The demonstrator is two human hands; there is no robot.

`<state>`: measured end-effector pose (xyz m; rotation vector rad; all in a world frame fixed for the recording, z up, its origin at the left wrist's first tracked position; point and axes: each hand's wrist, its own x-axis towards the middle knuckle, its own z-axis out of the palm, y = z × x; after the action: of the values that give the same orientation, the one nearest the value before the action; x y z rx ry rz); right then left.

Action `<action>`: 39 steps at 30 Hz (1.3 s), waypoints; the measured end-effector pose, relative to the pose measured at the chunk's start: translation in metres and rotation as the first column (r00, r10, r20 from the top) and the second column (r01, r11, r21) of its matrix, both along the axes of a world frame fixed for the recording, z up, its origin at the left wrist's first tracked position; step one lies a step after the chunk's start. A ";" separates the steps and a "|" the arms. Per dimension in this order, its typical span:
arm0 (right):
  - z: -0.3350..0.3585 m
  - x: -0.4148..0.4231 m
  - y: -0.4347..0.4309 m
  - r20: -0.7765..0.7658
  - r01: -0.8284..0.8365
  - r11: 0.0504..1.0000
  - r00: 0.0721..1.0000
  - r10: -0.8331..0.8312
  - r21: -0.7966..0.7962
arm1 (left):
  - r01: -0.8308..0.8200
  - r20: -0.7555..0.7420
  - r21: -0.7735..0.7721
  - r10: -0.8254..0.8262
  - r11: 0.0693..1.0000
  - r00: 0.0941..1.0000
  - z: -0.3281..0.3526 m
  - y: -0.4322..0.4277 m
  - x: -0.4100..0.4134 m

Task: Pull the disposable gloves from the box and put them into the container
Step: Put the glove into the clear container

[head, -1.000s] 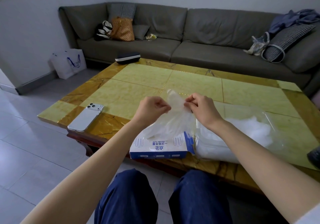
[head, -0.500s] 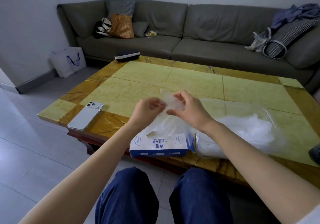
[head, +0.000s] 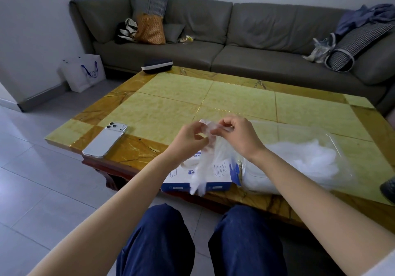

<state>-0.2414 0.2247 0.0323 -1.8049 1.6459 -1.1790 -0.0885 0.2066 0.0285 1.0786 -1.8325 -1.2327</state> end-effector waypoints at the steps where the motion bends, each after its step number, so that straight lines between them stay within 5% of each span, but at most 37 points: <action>1: 0.001 0.000 0.001 -0.001 0.005 1.000 1.000 -0.005 -0.002 | -0.015 -0.003 -0.007 0.015 1.000 1.000 -0.001 0.000 -0.002; 10: 0.003 -0.031 0.006 0.016 0.231 0.970 0.973 -0.230 -0.070 | -0.174 0.130 -0.267 0.214 0.948 0.968 -0.019 -0.017 0.014; 13: 0.006 -0.044 0.007 -0.019 0.295 0.950 0.954 -0.298 -0.101 | -0.056 0.335 -0.387 0.196 0.921 0.921 -0.038 -0.022 0.023; 17: 0.011 -0.052 0.008 -0.045 0.320 0.941 0.944 -0.326 -0.114 | 0.259 0.739 -0.238 0.002 0.936 0.674 -0.071 -0.021 0.026; 21: 0.011 -0.057 0.011 -0.052 0.323 0.941 0.943 -0.329 -0.103 | 0.465 0.907 -0.049 -0.156 0.884 0.392 -0.084 -0.017 0.026; 24: 0.018 -0.063 0.012 -0.039 0.338 0.934 0.938 -0.344 -0.119 | 0.484 0.934 0.003 -0.175 0.875 0.311 -0.079 -0.018 0.024; 28: 0.041 -0.072 0.010 -0.027 0.373 0.906 0.922 -0.385 -0.199 | 0.400 0.858 0.041 -0.238 0.916 0.456 -0.053 -0.024 0.021; 31: 0.060 -0.077 0.010 -0.062 0.348 0.898 0.924 -0.377 -0.269 | 0.259 0.772 -0.206 -0.006 0.944 0.636 -0.020 -0.032 0.008; 33: 0.066 -0.076 0.012 -0.143 0.295 0.910 0.927 -0.347 -0.292 | 0.143 0.590 -0.335 0.089 0.931 0.802 0.008 -0.032 -0.007; 35: 0.067 -0.070 0.017 -0.251 0.225 0.923 0.918 -0.308 -0.313 | 0.147 0.399 -0.298 -0.018 0.943 0.917 0.036 -0.025 -0.025; 39: 0.065 -0.056 0.026 -0.279 0.092 0.944 0.942 -0.186 -0.318 | 0.240 0.348 -0.278 -0.136 0.930 0.927 0.058 -0.015 -0.060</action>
<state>-0.2974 0.2503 0.0968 -2.1822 1.8763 -1.3253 -0.1481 0.1921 0.0864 0.9800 -2.3412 -0.8536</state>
